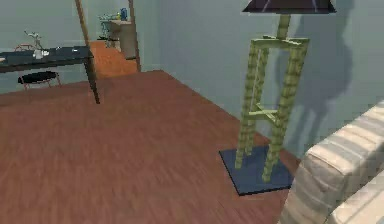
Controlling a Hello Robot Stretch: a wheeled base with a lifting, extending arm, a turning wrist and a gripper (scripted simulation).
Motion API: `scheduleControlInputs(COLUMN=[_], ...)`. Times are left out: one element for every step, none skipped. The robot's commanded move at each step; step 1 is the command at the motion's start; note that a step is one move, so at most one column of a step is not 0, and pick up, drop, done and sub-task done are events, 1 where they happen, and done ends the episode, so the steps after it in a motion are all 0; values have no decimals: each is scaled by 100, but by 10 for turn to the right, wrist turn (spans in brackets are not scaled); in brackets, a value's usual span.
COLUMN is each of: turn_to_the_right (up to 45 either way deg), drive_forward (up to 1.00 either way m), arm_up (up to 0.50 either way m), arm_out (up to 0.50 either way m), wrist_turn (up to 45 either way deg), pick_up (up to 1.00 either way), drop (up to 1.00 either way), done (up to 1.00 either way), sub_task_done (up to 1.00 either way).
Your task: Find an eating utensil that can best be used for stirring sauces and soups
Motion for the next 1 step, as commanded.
scheduleControlInputs(turn_to_the_right=[-180], drive_forward=[0], arm_up=[0], arm_out=[0], wrist_turn=[0], pick_up=[0], drop=[0], done=[0], sub_task_done=[0])
